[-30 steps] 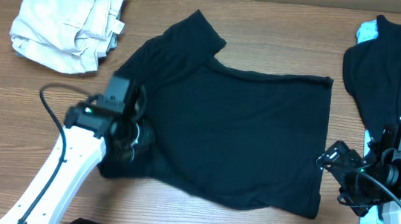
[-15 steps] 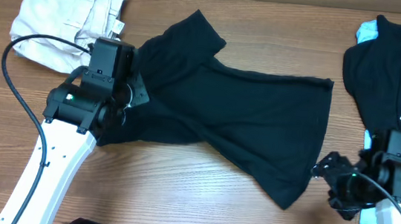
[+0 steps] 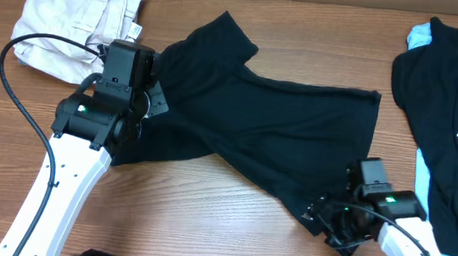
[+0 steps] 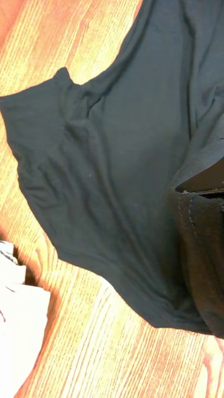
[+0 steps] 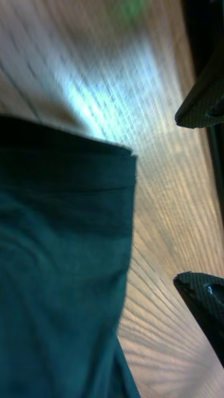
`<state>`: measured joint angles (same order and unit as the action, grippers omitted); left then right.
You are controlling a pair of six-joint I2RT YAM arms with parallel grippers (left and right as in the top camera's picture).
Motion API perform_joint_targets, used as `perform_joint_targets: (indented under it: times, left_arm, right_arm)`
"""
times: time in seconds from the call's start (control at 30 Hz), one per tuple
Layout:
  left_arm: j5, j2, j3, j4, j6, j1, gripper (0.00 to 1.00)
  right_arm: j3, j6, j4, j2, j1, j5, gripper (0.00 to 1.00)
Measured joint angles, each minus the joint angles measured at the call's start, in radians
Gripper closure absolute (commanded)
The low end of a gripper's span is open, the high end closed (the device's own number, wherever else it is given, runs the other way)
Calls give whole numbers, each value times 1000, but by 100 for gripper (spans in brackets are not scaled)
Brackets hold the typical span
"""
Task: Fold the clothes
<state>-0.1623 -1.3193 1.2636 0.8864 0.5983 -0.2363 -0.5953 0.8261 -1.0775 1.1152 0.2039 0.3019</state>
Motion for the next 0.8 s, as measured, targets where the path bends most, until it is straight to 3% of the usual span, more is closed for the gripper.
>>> perform_joint_targets:
  times: [0.13, 0.37, 0.47, 0.67, 0.8]
  left_arm:
    - [0, -2, 0, 6, 0, 0, 96]
    - [0, -5, 0, 8, -8, 0, 96]
    - [0, -7, 0, 8, -11, 0, 96]
    - [-3, -8, 0, 8, -23, 0, 96]
    - [-4, -8, 0, 8, -23, 0, 96]
  right_arm:
    - [32, 66, 45, 72, 37, -54, 23]
    - [50, 103, 143, 185, 39, -99, 37]
    - [51, 103, 159, 212, 39, -99, 47]
    - [51, 110, 163, 214, 39, -98, 78]
    - [51, 102, 167, 216, 39, -97, 85]
